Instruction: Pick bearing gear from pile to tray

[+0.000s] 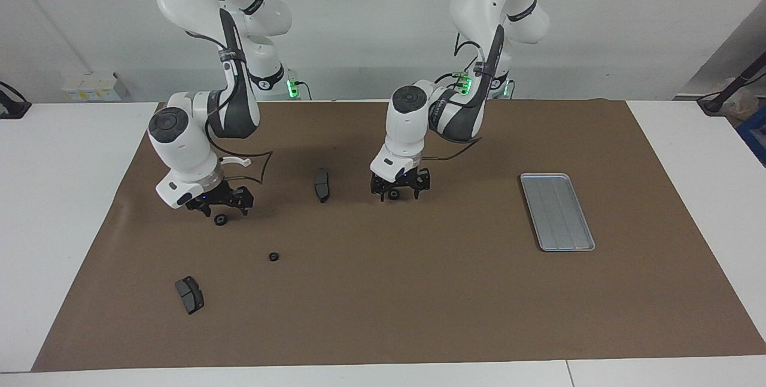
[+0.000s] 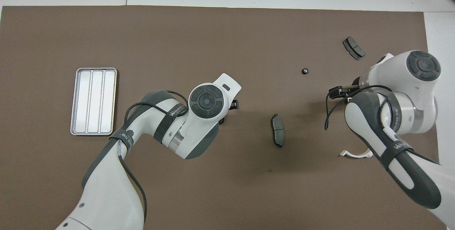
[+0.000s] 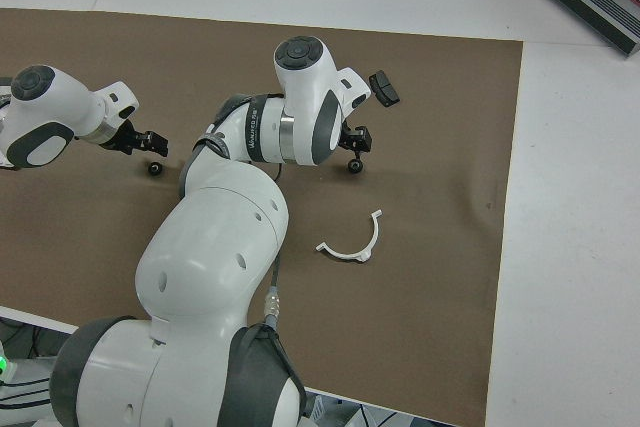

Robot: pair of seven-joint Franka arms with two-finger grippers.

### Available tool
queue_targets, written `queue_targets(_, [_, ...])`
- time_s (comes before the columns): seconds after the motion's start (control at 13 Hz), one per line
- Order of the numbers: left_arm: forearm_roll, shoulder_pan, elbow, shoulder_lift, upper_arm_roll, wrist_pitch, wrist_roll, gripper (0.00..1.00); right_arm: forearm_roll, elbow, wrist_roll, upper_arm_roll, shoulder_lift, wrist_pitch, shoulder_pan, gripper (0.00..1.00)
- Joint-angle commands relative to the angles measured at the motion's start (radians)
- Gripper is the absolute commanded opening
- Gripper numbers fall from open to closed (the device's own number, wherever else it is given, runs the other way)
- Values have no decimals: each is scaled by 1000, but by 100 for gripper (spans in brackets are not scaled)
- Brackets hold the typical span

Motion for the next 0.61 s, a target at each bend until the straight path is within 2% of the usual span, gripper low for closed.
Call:
queue_targets(0.0, [1,-34,-68,-45,17,32,-1,95,24,-7,-74,14,31,48,-49,96])
queue_targets(0.31, [3,-37,-91,-54,16,37,2,79,24,-42,-79,14,34,83,-59,91])
queue_targets(0.54, [3,-42,-123,-58,16,95,7,76,24,-73,-79,14,27,105,-59,67])
